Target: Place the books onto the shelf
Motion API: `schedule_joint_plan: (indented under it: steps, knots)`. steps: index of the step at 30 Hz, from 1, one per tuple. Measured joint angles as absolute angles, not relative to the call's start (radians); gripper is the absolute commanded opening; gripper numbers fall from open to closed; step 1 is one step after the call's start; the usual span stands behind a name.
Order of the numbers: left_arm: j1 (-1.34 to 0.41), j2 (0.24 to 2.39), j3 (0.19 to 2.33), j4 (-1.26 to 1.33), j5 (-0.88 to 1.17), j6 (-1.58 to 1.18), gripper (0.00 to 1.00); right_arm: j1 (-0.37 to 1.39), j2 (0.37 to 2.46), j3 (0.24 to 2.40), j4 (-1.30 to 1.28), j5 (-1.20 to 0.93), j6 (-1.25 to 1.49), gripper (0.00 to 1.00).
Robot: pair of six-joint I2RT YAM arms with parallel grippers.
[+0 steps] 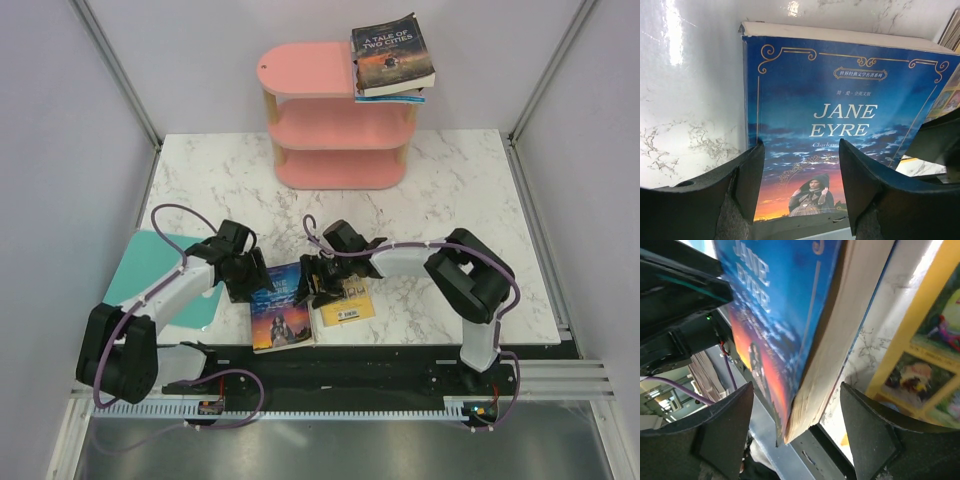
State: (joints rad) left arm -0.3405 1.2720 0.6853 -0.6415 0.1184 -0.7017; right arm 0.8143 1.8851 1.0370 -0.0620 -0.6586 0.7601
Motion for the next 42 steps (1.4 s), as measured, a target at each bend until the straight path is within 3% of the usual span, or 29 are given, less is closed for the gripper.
schedule_joint_plan:
  steps: [7,14,17,21,24,29,34,42]
  knots:
    - [-0.324,1.306,0.693,-0.629,0.184,-0.700,0.68,0.841,1.920,1.036,-0.004,-0.678,0.820,0.72]
    - [-0.322,1.324,0.682,-0.556,0.285,-0.700,0.68,0.842,1.910,0.958,0.209,-0.685,0.969,0.64]
    - [-0.322,1.331,0.677,-0.524,0.322,-0.700,0.68,0.842,1.910,0.938,0.281,-0.684,1.017,0.46]
    - [-0.322,1.335,0.674,-0.511,0.341,-0.700,0.67,0.844,1.911,0.942,0.293,-0.682,1.021,0.11]
    - [-0.322,1.329,0.671,-0.501,0.347,-0.700,0.68,0.839,1.914,0.944,0.268,-0.686,1.020,0.01]
    - [-0.335,1.231,0.653,-0.505,0.282,-0.698,0.75,0.843,1.917,0.963,0.263,-0.673,1.013,0.00]
    - [-0.343,0.955,0.630,-0.508,0.175,-0.673,0.80,0.828,1.915,0.981,0.299,-0.669,0.981,0.00]
    - [-0.343,0.707,0.526,-0.426,0.138,-0.645,0.83,0.654,1.858,0.981,0.361,-0.702,0.982,0.00]
